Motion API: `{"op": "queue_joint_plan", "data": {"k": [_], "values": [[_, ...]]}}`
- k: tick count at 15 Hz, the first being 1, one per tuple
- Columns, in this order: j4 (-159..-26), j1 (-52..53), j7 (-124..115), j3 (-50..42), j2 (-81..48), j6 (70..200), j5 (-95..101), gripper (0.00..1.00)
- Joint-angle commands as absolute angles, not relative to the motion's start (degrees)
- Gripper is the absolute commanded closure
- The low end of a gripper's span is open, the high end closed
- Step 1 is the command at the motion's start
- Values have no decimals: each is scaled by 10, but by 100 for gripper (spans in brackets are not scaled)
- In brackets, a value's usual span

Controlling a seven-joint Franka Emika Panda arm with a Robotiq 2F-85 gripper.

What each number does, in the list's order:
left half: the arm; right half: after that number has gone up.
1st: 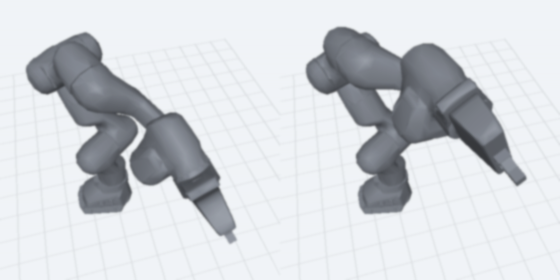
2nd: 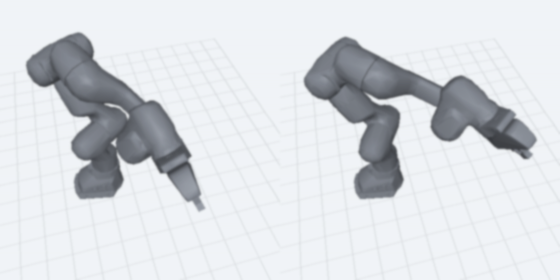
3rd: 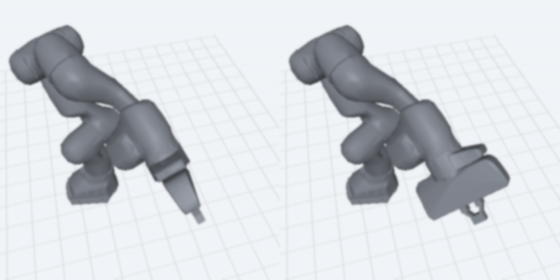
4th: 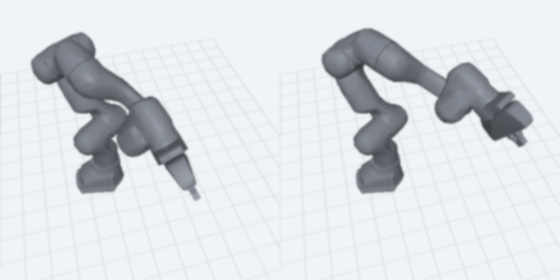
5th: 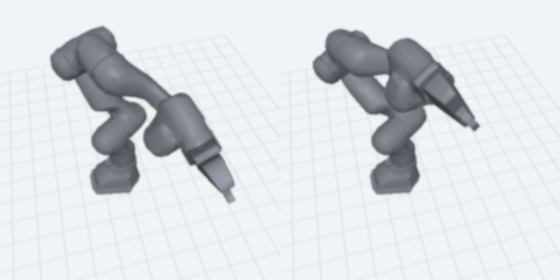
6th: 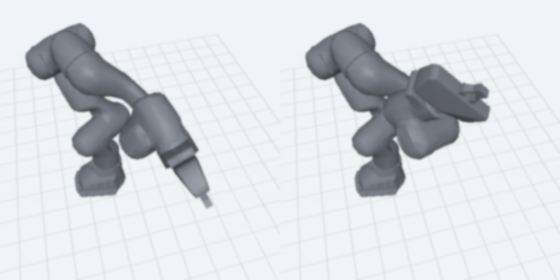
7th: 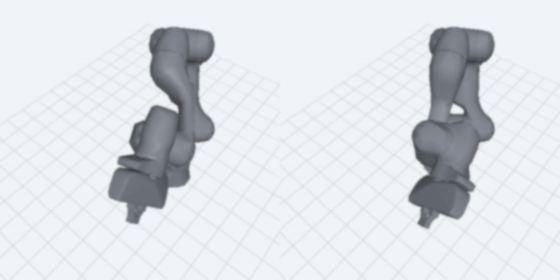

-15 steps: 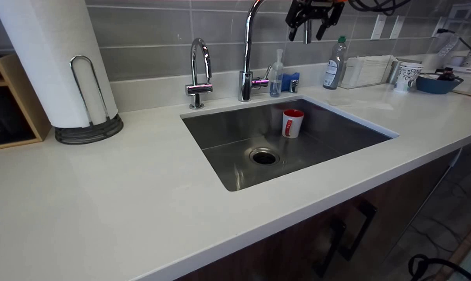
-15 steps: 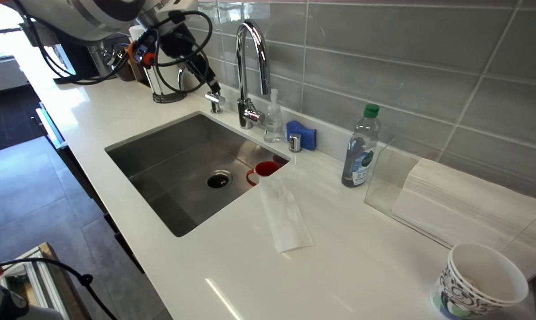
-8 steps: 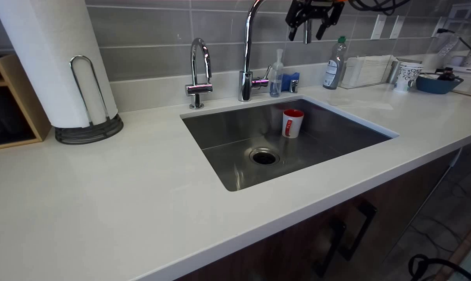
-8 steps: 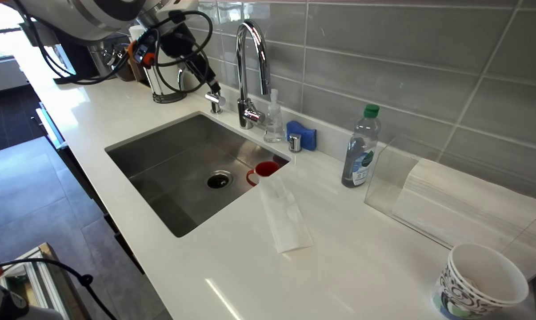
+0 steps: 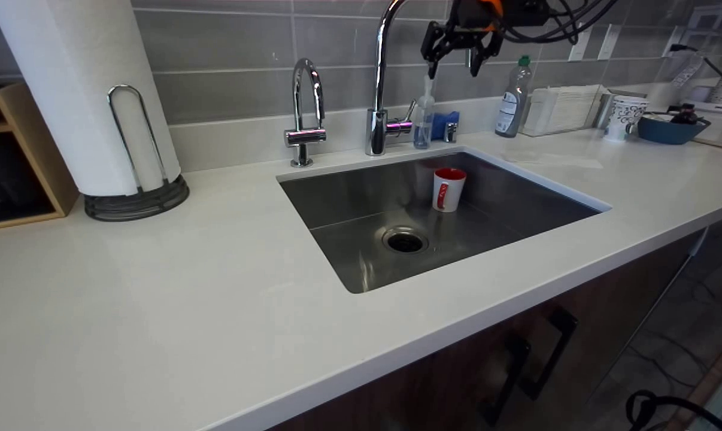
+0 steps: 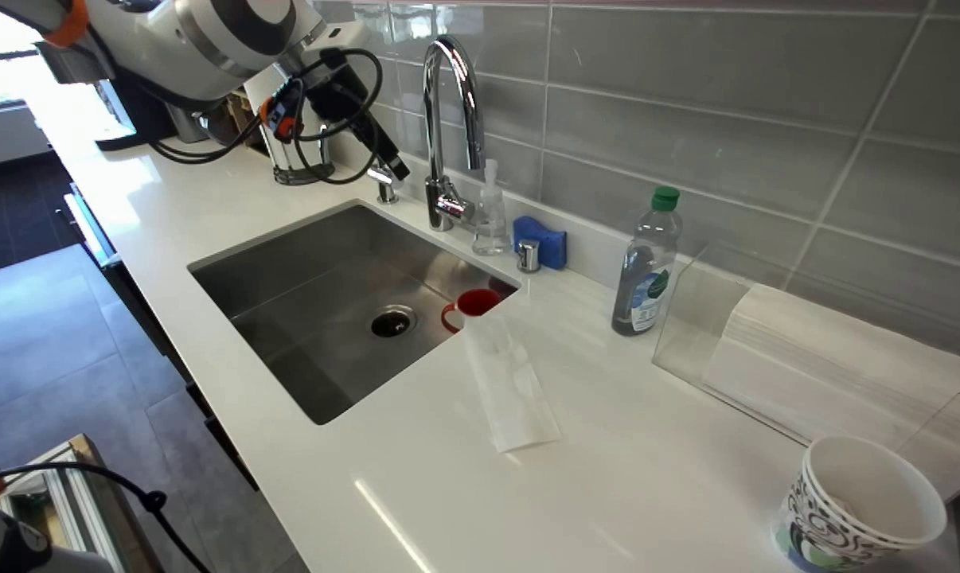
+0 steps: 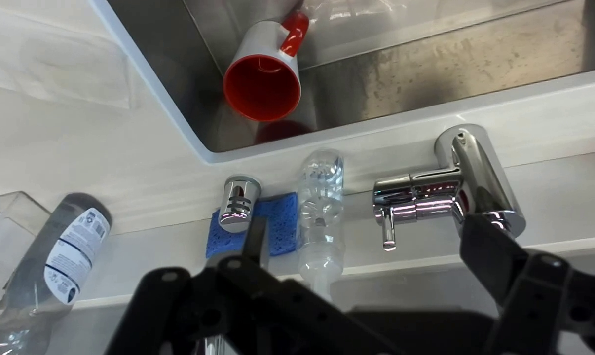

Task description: Open the tap

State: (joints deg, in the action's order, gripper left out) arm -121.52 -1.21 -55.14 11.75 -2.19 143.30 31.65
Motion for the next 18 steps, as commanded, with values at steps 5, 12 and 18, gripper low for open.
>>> {"op": "queue_joint_plan", "data": {"k": [5, 12, 18], "values": [[-1117, 58, -652, 40, -128, 1442, 349, 16], [-1051, 100, -683, -12, -194, 1458, 351, 49], [-1011, 126, -675, -41, -234, 1473, 345, 53]]}}
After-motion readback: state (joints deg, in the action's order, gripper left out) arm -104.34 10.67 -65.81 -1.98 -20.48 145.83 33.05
